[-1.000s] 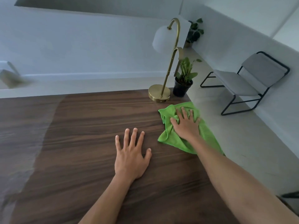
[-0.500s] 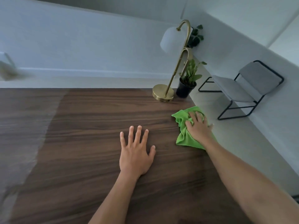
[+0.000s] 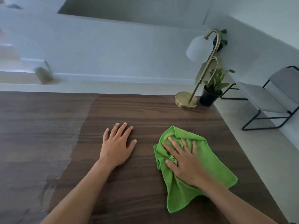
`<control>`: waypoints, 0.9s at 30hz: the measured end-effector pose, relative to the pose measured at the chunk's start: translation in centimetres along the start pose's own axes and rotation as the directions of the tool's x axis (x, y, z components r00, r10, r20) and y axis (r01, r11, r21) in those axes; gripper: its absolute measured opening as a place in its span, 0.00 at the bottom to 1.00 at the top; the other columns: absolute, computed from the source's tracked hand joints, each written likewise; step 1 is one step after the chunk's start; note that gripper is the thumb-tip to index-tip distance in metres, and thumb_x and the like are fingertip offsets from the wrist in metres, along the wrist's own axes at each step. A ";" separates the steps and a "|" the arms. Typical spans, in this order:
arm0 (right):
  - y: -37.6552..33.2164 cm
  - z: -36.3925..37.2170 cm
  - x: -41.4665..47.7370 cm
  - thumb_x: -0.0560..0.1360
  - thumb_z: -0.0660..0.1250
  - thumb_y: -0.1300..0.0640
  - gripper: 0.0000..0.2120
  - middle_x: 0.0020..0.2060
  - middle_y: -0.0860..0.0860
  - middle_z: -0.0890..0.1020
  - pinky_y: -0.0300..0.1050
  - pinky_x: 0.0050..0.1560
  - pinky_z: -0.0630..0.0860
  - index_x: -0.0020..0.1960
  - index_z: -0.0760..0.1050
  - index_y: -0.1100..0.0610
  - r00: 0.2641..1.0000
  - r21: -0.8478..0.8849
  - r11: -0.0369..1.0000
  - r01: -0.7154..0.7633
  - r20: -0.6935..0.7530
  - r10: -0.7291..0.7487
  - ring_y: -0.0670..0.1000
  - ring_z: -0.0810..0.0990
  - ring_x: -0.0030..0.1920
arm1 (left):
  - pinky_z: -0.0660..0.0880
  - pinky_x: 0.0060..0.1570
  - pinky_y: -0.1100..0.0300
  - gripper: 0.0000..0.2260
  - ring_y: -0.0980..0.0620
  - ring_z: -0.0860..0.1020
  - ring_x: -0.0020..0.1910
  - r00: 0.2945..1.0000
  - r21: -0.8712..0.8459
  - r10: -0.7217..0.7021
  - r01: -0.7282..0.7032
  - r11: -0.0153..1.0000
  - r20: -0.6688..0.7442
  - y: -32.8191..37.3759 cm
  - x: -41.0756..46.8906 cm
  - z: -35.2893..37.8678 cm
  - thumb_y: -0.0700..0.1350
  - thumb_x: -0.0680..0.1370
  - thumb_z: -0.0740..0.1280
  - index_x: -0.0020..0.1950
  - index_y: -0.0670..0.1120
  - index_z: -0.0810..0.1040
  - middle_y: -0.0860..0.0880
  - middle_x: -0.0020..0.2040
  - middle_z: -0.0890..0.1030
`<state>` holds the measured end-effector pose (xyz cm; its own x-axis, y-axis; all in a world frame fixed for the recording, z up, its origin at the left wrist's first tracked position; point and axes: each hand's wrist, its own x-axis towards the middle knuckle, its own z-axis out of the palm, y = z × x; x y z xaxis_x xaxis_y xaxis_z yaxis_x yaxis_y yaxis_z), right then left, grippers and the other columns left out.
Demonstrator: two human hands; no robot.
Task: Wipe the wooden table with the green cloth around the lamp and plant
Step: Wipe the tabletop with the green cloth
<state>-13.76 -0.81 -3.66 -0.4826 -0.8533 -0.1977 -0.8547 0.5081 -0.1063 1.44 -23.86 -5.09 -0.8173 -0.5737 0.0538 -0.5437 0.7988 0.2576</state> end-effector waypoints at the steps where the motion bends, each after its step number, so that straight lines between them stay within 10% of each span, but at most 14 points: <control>1: -1.0 -0.2 1.2 0.75 0.39 0.31 0.31 0.78 0.40 0.40 0.68 0.73 0.33 0.76 0.40 0.33 0.999 -0.003 0.999 0.039 -0.007 -0.039 0.56 0.38 0.78 | 0.44 0.76 0.45 0.30 0.50 0.47 0.79 1.000 0.021 -0.010 0.010 1.000 0.007 -0.8 0.2 -0.2 0.66 0.77 0.46 0.78 0.56 0.55 0.54 0.79 0.54; 27: -2.0 -5.4 28.6 0.70 0.41 0.22 0.42 0.80 0.49 0.51 0.77 0.69 0.40 0.79 0.49 0.41 0.964 0.051 0.963 -0.265 0.017 0.264 0.61 0.41 0.79 | 0.38 0.75 0.45 0.30 0.53 0.40 0.78 0.999 -0.006 -0.039 0.039 0.999 -0.021 -1.4 0.8 0.0 0.64 0.79 0.46 0.79 0.56 0.50 0.55 0.80 0.47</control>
<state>-26.84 -26.87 -3.88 -0.6879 -0.6868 -0.2348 -0.6857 0.7210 -0.0998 1.59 -25.42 -5.38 -0.7916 -0.6078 0.0635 -0.5738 0.7750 0.2648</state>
